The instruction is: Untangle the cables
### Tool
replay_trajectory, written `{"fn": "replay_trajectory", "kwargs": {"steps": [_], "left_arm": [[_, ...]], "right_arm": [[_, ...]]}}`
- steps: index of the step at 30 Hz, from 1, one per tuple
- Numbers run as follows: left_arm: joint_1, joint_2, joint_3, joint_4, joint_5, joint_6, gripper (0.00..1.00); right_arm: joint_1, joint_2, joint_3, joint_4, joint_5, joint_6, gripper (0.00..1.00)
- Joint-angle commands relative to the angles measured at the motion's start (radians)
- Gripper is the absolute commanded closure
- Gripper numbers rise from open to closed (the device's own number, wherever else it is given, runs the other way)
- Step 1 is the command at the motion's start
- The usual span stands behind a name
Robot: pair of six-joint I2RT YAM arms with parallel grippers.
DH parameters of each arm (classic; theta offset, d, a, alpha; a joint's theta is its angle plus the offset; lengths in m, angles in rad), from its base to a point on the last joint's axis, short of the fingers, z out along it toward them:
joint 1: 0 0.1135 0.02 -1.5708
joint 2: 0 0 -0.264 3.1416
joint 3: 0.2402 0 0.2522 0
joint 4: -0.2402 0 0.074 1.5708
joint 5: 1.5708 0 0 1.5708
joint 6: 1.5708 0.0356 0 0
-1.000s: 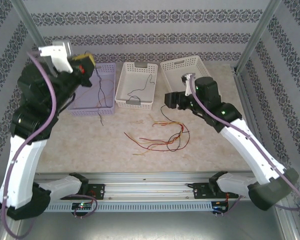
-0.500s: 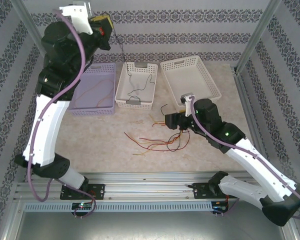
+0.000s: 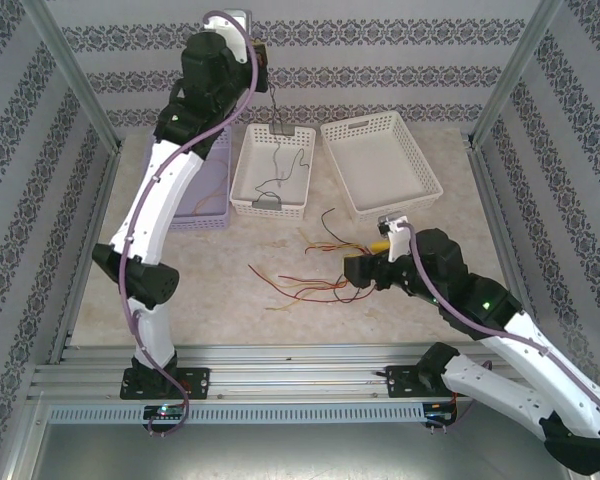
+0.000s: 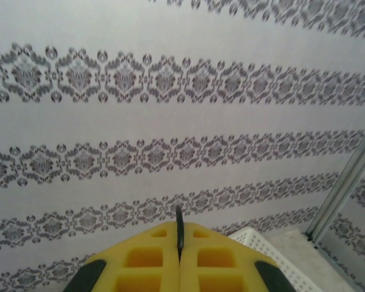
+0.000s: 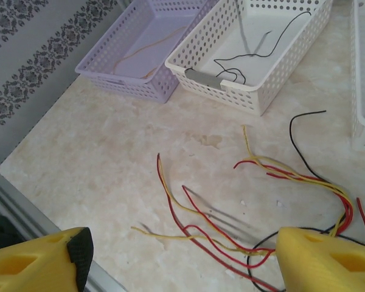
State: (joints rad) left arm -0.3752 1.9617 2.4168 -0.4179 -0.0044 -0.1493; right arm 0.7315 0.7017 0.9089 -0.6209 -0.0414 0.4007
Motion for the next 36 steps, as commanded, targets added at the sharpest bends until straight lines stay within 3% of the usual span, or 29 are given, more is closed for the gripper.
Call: {"fn": "replay_trajectory", "kwargs": {"steps": [1, 5, 11, 18, 25, 30, 36], "left_arm": [[0.021, 0.007, 0.056, 0.040, -0.026, 0.024, 1.00], [0.021, 0.013, -0.034, 0.051, -0.020, 0.003, 1.00], [0.021, -0.024, -0.336, 0.183, 0.009, -0.051, 1.00], [0.022, 0.018, -0.470, 0.199, 0.037, -0.099, 1.00], [0.021, 0.060, -0.567, 0.203, 0.065, -0.140, 0.87], [0.020, 0.048, -0.641, 0.221, 0.082, -0.161, 0.64], [0.014, 0.021, -0.642, 0.173, 0.106, -0.167, 0.26]], "right_arm": [[0.016, -0.036, -0.042, -0.045, 0.017, 0.031, 0.21], [0.019, -0.047, -0.095, -0.036, 0.015, 0.051, 0.20], [0.019, 0.002, -0.200, 0.047, 0.052, 0.110, 0.20], [0.013, 0.135, -0.225, 0.098, 0.053, 0.178, 0.22], [-0.069, 0.214, -0.277, 0.143, -0.009, 0.287, 0.24], [-0.120, 0.205, -0.307, 0.148, -0.037, 0.319, 0.24], [-0.137, 0.226, -0.321, 0.145, -0.027, 0.343, 0.24]]}}
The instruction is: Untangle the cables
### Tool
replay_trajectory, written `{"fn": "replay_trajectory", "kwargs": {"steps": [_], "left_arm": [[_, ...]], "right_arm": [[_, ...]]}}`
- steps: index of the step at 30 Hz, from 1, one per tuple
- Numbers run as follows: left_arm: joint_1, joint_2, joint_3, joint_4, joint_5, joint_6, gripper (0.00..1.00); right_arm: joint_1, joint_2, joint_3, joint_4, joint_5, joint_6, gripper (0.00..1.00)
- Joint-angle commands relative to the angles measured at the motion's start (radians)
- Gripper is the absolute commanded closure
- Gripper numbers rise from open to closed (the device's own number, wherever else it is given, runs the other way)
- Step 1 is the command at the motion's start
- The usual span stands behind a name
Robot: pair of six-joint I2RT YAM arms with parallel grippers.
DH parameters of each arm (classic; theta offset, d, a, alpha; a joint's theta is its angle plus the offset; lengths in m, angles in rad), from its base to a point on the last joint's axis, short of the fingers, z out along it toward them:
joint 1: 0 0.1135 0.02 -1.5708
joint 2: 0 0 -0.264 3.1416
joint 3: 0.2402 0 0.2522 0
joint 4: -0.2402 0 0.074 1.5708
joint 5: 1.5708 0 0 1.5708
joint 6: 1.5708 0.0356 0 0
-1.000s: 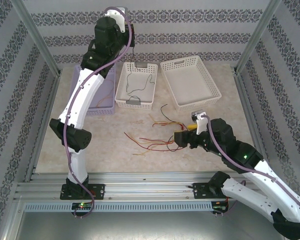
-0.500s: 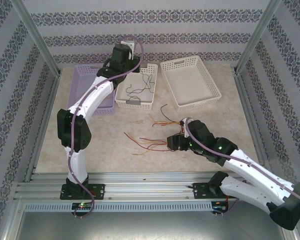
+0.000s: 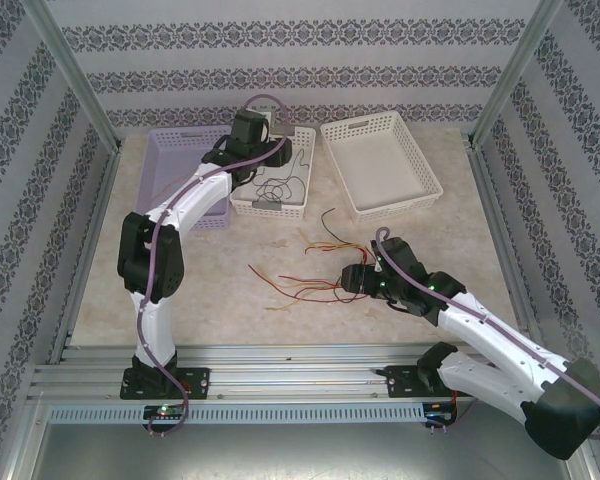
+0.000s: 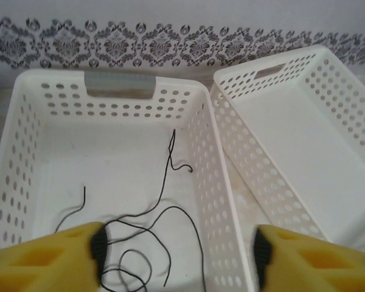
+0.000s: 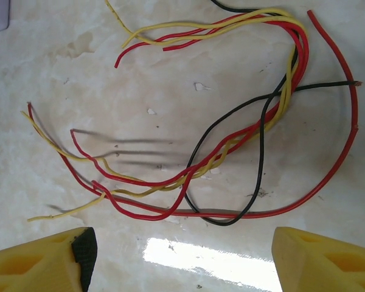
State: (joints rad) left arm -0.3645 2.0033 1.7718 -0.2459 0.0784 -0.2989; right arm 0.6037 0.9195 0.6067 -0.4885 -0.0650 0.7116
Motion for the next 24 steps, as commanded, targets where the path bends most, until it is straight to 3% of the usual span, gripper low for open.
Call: {"fn": "replay_trajectory", "kwargs": {"steps": [1, 7, 19, 24], "left_arm": [[0.001, -0.036, 0.009, -0.014, 0.030, -0.017, 0.20], [-0.035, -0.180, -0.021, -0.150, 0.024, -0.028, 0.08], [-0.146, -0.651, -0.562, -0.150, -0.021, -0.194, 0.07], [-0.188, -0.787, -0.724, -0.170, -0.039, -0.240, 0.08]], "right_arm": [[-0.013, 0.017, -0.020, 0.017, 0.002, 0.035, 0.24], [-0.032, 0.099, -0.022, 0.070, 0.001, 0.048, 0.27], [0.039, 0.322, 0.009, 0.225, -0.069, 0.075, 0.39], [0.037, 0.370, 0.018, 0.253, -0.065, 0.094, 0.51]]}}
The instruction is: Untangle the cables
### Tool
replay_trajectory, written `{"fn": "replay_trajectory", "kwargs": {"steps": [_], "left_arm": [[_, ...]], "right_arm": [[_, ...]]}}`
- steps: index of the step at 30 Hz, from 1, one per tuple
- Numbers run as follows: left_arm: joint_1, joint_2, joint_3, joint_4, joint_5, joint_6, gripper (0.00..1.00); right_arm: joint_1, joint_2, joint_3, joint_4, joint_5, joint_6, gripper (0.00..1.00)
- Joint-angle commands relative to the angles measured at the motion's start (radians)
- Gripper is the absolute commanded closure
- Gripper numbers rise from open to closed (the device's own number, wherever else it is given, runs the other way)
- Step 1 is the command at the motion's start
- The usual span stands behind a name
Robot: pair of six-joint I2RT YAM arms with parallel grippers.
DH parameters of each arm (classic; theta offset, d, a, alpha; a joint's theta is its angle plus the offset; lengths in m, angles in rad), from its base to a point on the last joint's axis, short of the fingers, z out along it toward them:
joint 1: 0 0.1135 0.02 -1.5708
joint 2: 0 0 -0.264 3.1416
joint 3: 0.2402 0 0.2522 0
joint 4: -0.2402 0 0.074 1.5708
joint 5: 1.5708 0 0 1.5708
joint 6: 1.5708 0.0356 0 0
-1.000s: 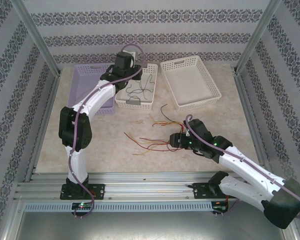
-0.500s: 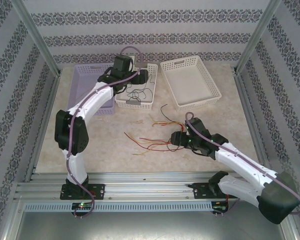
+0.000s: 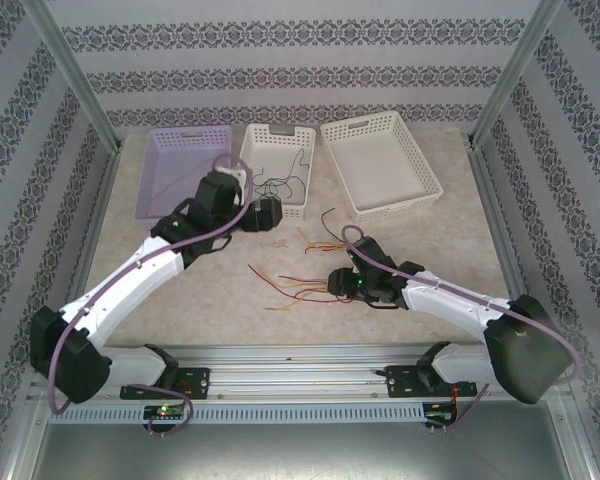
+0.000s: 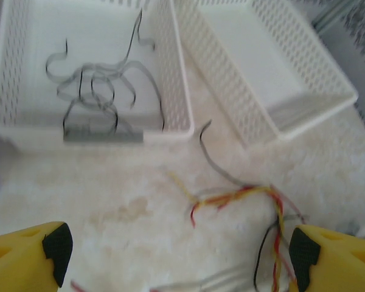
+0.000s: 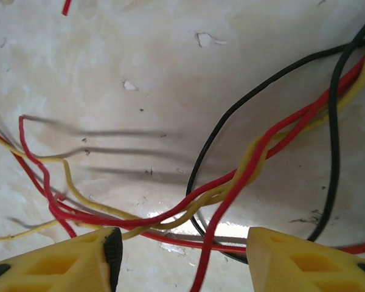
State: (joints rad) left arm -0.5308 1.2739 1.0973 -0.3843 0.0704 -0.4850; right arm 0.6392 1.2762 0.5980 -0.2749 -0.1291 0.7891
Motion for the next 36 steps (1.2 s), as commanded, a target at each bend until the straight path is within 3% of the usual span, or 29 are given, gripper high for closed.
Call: {"fn": "replay_trajectory", "kwargs": {"steps": [1, 6, 9, 11, 18, 24, 36], "left_arm": [[-0.028, -0.080, -0.074, -0.036, -0.039, -0.061, 0.08], [-0.043, -0.184, -0.194, -0.037, -0.044, -0.106, 0.08], [-0.061, -0.218, -0.241, -0.027, -0.032, -0.135, 0.08], [-0.086, -0.225, -0.263, -0.013, -0.024, -0.155, 0.08], [-0.228, -0.146, -0.291, 0.102, 0.040, -0.248, 0.08], [-0.343, -0.026, -0.299, 0.195, 0.059, -0.297, 0.08], [-0.358, 0.064, -0.322, 0.213, 0.023, -0.276, 0.10]], "right_arm": [[0.000, 0.017, 0.030, 0.039, 0.003, 0.014, 0.55], [-0.004, 0.051, 0.036, 0.031, 0.032, 0.004, 0.72], [-0.006, 0.075, 0.045, 0.024, 0.023, -0.003, 0.92], [-0.003, 0.062, 0.053, 0.026, 0.006, -0.005, 1.00], [0.061, -0.027, 0.148, -0.054, 0.091, -0.134, 1.00], [0.068, -0.059, 0.140, -0.017, 0.082, -0.161, 1.00], [0.074, -0.120, 0.115, 0.050, 0.025, -0.191, 1.00]]}}
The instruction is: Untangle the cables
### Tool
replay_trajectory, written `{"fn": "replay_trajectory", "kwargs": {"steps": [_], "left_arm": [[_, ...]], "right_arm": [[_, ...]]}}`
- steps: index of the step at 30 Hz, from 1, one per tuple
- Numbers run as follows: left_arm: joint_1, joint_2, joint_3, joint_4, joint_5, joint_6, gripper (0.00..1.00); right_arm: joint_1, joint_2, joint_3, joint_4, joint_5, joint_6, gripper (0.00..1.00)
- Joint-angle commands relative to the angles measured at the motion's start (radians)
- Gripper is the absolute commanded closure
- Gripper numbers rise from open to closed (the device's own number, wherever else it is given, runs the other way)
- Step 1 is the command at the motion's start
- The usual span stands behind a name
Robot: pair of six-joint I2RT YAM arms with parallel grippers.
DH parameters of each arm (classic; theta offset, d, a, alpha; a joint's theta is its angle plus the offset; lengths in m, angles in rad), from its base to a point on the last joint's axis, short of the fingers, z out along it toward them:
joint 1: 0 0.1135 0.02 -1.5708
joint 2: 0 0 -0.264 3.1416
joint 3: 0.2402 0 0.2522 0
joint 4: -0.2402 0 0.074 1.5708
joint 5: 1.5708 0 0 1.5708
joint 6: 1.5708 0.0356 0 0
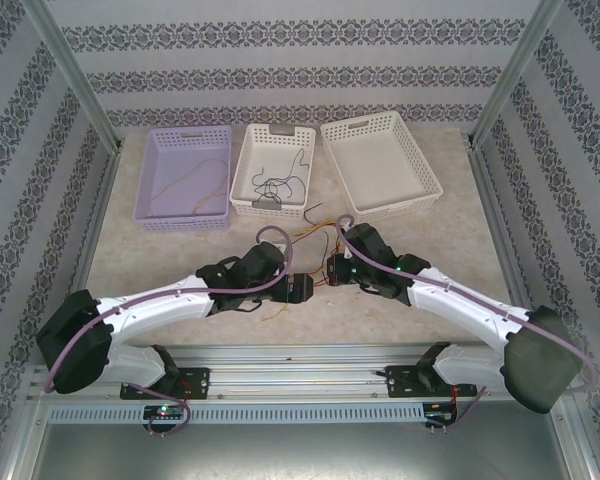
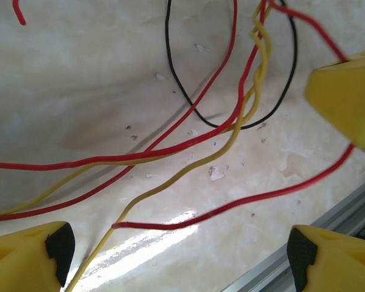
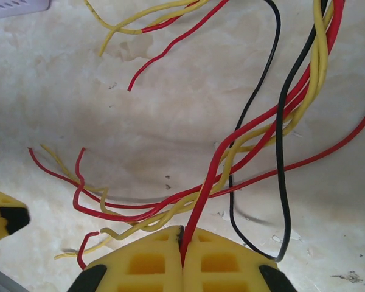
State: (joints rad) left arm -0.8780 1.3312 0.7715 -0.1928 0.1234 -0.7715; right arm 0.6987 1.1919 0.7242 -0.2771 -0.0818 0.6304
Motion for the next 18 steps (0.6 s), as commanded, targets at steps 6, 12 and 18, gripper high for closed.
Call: {"fn": "replay_trajectory", "kwargs": {"steps": [6, 12, 18], "left_arm": [[-0.010, -0.003, -0.011, 0.012, -0.121, 0.044, 0.16], [-0.010, -0.011, -0.053, 0.106, -0.146, 0.070, 0.24], [-0.009, 0.006, -0.067, 0.145, -0.166, 0.113, 0.29]], "right_arm": [[0.020, -0.055, -0.017, 0.065, -0.064, -0.058, 1.00], [0.036, -0.055, -0.026, 0.088, -0.096, -0.069, 1.00], [0.045, -0.062, -0.031, 0.104, -0.113, -0.085, 1.00]]}}
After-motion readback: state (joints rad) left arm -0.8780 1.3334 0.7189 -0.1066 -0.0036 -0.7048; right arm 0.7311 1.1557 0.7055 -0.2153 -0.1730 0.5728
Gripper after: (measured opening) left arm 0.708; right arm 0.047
